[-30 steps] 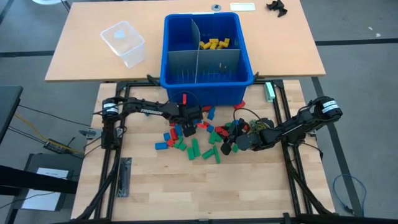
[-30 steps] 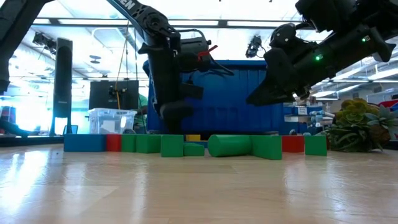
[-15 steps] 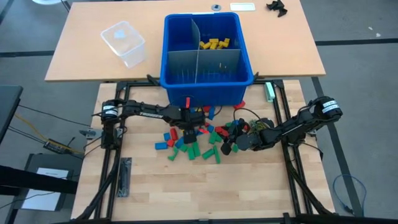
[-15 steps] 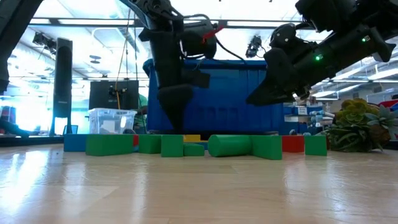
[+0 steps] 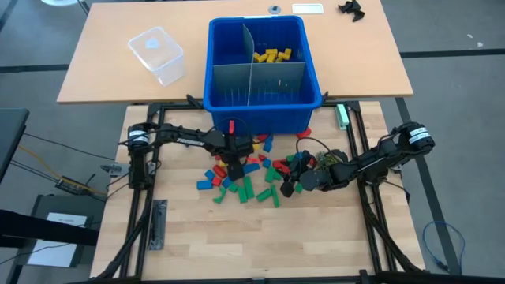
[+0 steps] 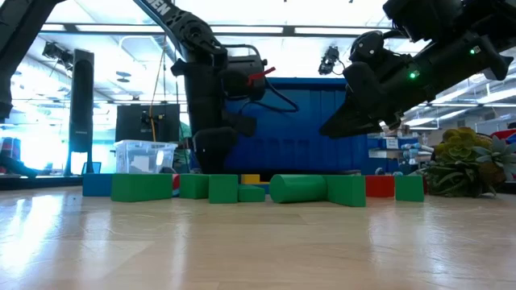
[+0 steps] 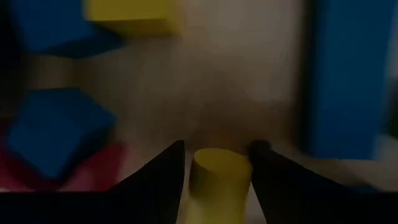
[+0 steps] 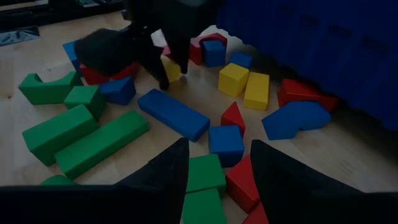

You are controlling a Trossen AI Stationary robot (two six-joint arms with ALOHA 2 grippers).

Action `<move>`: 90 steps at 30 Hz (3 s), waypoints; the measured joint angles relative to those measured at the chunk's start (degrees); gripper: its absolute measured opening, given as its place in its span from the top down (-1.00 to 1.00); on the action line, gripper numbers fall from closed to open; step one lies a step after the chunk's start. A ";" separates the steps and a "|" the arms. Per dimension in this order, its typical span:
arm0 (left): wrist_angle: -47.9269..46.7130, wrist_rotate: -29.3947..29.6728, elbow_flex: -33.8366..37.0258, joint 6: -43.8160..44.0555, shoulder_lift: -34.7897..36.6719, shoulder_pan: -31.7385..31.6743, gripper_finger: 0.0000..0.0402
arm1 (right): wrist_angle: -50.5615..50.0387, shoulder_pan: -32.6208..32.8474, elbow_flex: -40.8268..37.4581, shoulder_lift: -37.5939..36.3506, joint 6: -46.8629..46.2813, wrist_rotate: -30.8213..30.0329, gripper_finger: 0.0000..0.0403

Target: Sort Items/Unsort Items

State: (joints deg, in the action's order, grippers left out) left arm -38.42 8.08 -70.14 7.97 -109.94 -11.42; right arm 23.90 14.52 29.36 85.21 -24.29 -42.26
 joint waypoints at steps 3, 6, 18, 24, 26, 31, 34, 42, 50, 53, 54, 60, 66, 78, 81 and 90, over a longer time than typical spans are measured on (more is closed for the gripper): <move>-0.05 0.26 0.08 -0.45 -0.14 -0.13 0.09 | 0.00 0.00 0.00 0.00 0.00 0.00 0.15; -0.08 0.25 0.06 -2.35 -0.14 -0.02 0.09 | -0.01 0.00 0.00 0.00 0.00 0.00 0.15; -2.43 0.98 -0.34 -3.19 -0.15 0.08 0.32 | -0.02 0.00 0.00 0.00 0.00 0.00 0.15; -5.81 1.11 -4.80 -3.46 0.32 2.28 0.32 | -0.34 0.00 0.00 0.00 0.02 -0.02 0.15; -6.88 1.23 -7.57 -3.92 1.64 3.28 0.32 | -0.33 0.00 0.00 0.01 0.02 -0.02 0.15; -5.82 1.12 -15.86 -5.91 3.98 4.90 0.32 | -0.03 0.00 0.00 0.00 0.34 -0.04 0.15; -5.52 1.17 -22.14 -7.68 4.25 5.25 0.32 | 0.33 0.00 0.00 0.00 0.44 -0.06 0.15; 8.27 1.44 -36.00 -14.37 4.36 2.39 0.32 | 0.72 0.00 -0.01 0.00 0.58 -0.07 0.15; 29.71 0.23 -37.21 -13.07 3.29 -8.59 0.32 | 0.79 0.00 -0.02 0.00 0.57 -0.07 0.15; 33.72 -1.59 -37.19 -11.98 1.49 -12.39 0.32 | 0.79 0.00 0.00 0.00 0.57 -0.07 0.15; 34.95 -1.57 -37.19 -11.96 0.82 -13.48 0.32 | 0.83 0.00 -0.02 0.00 0.57 -0.07 0.15; 39.91 -1.80 -37.10 -10.80 -3.97 -19.44 0.32 | 0.85 -0.13 -0.01 0.00 0.55 -0.97 0.15; 49.51 -1.64 -37.10 -9.45 -9.23 -25.29 0.32 | 0.85 -0.13 -0.01 0.00 0.53 -1.25 0.15; 47.05 -4.35 -55.49 -6.19 -24.59 -31.30 0.29 | 0.66 -1.18 0.00 0.00 -0.08 -1.86 0.15; 45.02 -4.01 -61.08 -6.54 -27.71 -32.09 0.24 | 0.25 -1.16 0.00 0.00 -0.20 -1.84 0.15; 38.07 -3.84 -63.02 -10.46 -25.30 -31.65 -0.15 | -1.59 -1.16 -0.02 0.00 -1.57 -1.60 0.15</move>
State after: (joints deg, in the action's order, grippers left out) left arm -0.35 4.24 -133.16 -2.49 -135.24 -43.07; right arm 22.31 13.37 29.35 85.21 -25.87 -43.86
